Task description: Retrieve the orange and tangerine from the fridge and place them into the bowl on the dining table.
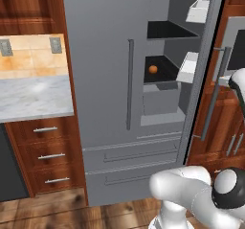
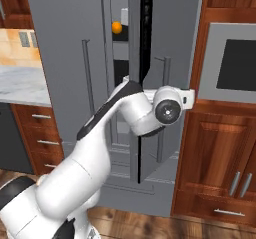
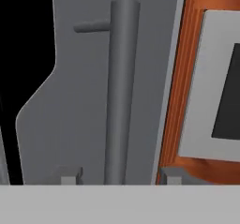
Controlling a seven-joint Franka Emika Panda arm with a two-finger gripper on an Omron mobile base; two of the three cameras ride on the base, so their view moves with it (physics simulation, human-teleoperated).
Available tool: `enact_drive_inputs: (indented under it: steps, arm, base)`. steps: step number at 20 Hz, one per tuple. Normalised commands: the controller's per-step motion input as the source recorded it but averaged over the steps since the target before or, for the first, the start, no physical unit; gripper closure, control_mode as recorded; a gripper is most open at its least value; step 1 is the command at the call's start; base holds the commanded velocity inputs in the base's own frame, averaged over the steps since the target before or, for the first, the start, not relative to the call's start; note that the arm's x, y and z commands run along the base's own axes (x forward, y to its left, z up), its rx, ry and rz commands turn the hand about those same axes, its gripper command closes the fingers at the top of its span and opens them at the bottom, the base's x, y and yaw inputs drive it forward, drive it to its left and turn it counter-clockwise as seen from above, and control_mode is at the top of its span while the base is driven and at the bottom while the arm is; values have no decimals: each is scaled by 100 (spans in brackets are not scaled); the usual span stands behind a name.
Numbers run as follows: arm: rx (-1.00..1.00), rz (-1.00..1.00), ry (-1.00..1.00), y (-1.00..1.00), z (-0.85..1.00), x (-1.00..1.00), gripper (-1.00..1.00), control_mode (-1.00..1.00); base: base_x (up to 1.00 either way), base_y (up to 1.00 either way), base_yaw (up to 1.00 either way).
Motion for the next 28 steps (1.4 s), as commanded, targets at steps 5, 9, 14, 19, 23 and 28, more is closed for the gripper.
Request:
enact_drive_inputs:
  steps: [5,9,14,19,23,28]
  arm:
    - [-19,0,1,24,60,-93,-100,-100]
    - [-30,0,7,85,48,-51,-100,-100]
    - [-31,1,18,97,8,-29,-100,-100]
    - [-30,0,14,81,2,-48,-100,-100]
    - [-33,0,6,86,19,-17,-100,-100]
    - [-21,0,2,71,25,32,-100,-100]
  base:
    - [0,0,0]
    - [0,0,0]
    - [0,0,0]
    - [0,0,0]
    - [0,0,0]
    - [0,0,0]
